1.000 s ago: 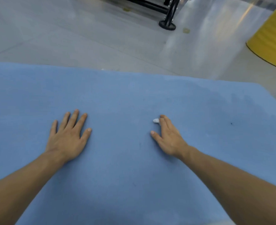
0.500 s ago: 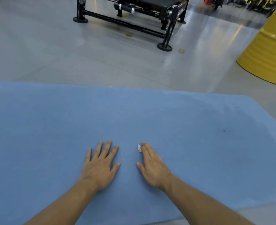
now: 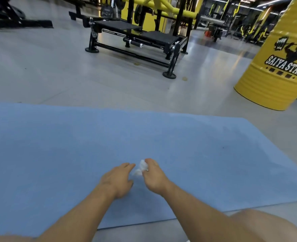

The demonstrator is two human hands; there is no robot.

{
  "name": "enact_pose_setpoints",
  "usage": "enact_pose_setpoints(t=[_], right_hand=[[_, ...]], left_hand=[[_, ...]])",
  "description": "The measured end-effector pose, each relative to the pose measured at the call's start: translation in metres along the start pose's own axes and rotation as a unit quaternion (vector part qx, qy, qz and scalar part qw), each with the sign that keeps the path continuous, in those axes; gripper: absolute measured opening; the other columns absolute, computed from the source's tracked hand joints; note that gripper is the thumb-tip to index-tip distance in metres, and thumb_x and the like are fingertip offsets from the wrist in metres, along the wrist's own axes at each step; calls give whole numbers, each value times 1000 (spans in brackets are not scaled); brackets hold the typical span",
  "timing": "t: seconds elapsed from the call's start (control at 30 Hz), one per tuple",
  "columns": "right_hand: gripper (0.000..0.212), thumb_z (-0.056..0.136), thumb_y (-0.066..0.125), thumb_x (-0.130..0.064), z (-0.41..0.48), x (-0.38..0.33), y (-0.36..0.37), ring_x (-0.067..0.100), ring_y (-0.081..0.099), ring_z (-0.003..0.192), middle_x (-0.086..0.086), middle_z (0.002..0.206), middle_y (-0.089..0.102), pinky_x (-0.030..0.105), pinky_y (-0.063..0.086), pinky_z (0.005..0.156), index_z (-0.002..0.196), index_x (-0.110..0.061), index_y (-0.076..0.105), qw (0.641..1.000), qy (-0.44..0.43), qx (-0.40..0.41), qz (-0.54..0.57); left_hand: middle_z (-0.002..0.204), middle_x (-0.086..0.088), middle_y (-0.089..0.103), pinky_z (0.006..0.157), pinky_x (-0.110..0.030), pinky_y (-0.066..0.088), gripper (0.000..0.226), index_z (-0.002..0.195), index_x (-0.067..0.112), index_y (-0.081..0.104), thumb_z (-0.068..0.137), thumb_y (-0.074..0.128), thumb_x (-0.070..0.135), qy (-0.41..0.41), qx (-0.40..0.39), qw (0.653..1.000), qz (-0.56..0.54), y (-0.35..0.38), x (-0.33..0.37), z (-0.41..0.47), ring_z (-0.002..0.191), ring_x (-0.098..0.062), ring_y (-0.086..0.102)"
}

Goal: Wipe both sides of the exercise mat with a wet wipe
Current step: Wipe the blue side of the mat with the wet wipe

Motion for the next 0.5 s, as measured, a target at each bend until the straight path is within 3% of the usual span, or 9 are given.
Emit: enact_pose_setpoints(t=[0.1,0.2,0.33,0.43,0.5], right_hand=[[38,101,43,-1,-13,-19,-18,28,46,132,18,141,48,14,28,99,138,6,48,998,8,46,44],[39,97,45,2,-24,-33,-35,20,59,114,10,127,63,15,40,88,131,-5,62,985,41,111,129],[23,86,59,4,-35,-48,-46,29,72,94,10,98,73,44,61,86,96,-11,73,953,64,144,259],[10,88,66,3,-51,-62,-58,23,69,79,11,90,65,34,64,71,94,-5,67,937,57,147,312],[11,87,66,5,-59,-72,-67,19,66,74,11,89,61,27,62,64,94,-4,65,933,45,151,324]], left_hand=[[167,9,23,119,-36,32,66,162,32,19,103,49,39,5,39,999,-20,-24,1,-17,150,-17,32],[160,4,39,116,-32,34,59,159,28,31,104,52,34,13,96,989,-115,-43,6,-26,143,-16,42],[131,7,66,93,-27,49,41,142,25,55,102,57,22,47,147,945,-287,-67,24,-41,112,-10,63],[102,18,68,70,-17,47,28,124,27,66,99,60,15,56,175,920,-346,-83,34,-55,92,0,66],[96,16,69,64,-17,46,22,109,27,70,94,66,12,48,191,910,-365,-92,35,-62,88,-3,68]])
Point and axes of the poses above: each hand's wrist, its own z-axis towards the middle knuckle, its own y-axis out of the palm, x = y × z, the point moved 8 cm from there along z, towards the middle knuckle
